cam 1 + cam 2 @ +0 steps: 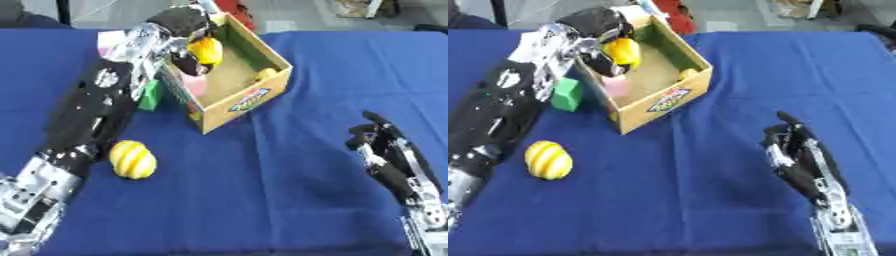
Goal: Pick up objects on the table and place them in the box.
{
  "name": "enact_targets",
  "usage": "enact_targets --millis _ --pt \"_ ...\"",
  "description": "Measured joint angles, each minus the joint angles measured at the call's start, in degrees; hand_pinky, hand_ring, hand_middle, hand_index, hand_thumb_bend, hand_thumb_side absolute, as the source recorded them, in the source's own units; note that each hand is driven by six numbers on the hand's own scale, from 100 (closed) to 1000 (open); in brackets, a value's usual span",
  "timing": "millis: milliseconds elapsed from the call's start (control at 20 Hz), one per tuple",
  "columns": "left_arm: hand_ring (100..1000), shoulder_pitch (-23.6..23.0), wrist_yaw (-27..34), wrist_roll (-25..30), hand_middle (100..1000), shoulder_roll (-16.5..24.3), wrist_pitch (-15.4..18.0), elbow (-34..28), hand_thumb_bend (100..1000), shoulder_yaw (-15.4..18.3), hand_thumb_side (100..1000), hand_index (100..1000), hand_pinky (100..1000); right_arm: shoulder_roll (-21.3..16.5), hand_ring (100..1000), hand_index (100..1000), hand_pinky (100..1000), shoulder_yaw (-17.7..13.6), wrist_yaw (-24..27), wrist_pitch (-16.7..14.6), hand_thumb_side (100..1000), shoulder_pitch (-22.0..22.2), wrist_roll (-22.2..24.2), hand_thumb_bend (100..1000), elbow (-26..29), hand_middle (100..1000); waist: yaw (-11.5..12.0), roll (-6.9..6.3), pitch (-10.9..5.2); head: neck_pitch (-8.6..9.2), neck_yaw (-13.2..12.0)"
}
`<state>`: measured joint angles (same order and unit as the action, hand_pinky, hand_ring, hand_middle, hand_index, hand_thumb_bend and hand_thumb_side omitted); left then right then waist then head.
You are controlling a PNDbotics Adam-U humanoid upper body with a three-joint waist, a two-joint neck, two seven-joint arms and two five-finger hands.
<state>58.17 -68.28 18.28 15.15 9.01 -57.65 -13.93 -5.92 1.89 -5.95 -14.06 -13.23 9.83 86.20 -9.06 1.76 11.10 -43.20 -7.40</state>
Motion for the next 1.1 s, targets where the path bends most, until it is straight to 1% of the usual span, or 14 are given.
enact_targets --millis 50,100,150,200,250,350,400,500,600,700,850,900,1100 --pt "725 -0.1 0.2 -0.2 755 0.0 0.1 0.0 435 0.0 519 897 764 0.1 614 925 651 0.0 0.0 0.0 415 -0.1 0.0 100 0.0 660 0.0 0.00 0.01 0.00 0.0" --pt "745 -0.2 0.3 -0.3 780 0.0 0.1 0.0 433 0.0 554 914 778 0.1 614 925 651 0.0 0.0 0.0 415 -0.2 0.0 100 0.0 661 0.1 0.00 0.01 0.01 0.0" --pt "749 -0.2 0.6 -0.5 785 0.1 0.0 0.0 434 0.0 560 916 781 0.1 614 925 651 0.0 0.0 0.0 416 -0.2 0.0 100 0.0 661 0.2 0.00 0.01 0.06 0.0" --pt "766 -0.2 1.0 -0.7 809 0.2 -0.2 -0.3 437 0.1 589 928 796 0.1 614 925 651 0.0 0.0 0.0 417 -0.2 0.0 100 0.0 660 0.3 0.00 0.01 0.20 0.1" --pt "770 -0.3 1.5 -0.9 814 0.6 -0.3 -0.8 437 0.1 592 930 799 0.1 614 925 651 0.0 0.0 0.0 417 -0.2 0.0 100 0.0 660 0.4 0.00 0.01 0.36 0.2" --pt "744 -0.3 2.7 -0.9 783 1.8 -0.4 -2.0 422 0.4 535 906 782 0.1 614 925 651 -0.1 0.0 0.0 418 -0.2 0.0 100 0.0 660 0.8 0.00 0.01 0.44 0.4" --pt "688 -0.5 3.5 -0.8 711 2.6 -0.3 -2.8 375 0.5 431 864 758 0.1 614 925 651 -0.1 0.0 0.0 417 -0.2 0.0 100 0.0 661 0.9 0.00 0.01 0.45 0.5" --pt "628 -1.2 6.2 0.1 633 4.6 0.1 -5.1 320 0.6 314 818 735 0.1 614 925 651 -0.1 0.0 0.0 418 -0.2 0.0 100 0.0 660 1.3 0.00 0.01 0.45 0.6" --pt "615 -2.0 10.3 2.2 617 7.1 1.1 -8.0 344 0.5 225 802 732 0.1 614 925 651 -0.2 0.0 0.0 419 -0.2 -0.1 100 0.0 660 1.8 0.00 0.01 0.45 0.9" --pt "615 -3.3 14.8 5.7 619 10.8 2.4 -12.2 349 0.1 181 799 730 0.0 614 924 651 -0.5 0.0 0.1 420 -0.2 -0.3 100 0.0 660 2.3 0.00 0.01 0.45 1.1" --pt "635 -6.4 20.8 11.2 648 17.0 3.9 -19.3 391 -0.9 190 809 737 -0.3 614 924 651 -0.6 0.0 0.1 422 -0.1 -0.4 100 0.0 660 3.1 -0.02 -0.03 0.45 1.5" --pt "655 -7.8 22.7 13.0 668 19.3 4.1 -21.6 414 -1.3 195 819 743 -0.4 614 925 651 -0.8 0.0 0.1 423 0.0 -0.5 100 0.0 660 3.3 -0.03 -0.05 0.45 1.6" --pt "700 -13.3 28.5 18.8 717 26.9 4.2 -29.5 442 -2.9 196 849 762 -0.6 614 925 651 -0.8 0.0 0.2 423 0.1 -0.6 100 0.0 660 4.1 -0.04 -0.05 0.45 2.0"
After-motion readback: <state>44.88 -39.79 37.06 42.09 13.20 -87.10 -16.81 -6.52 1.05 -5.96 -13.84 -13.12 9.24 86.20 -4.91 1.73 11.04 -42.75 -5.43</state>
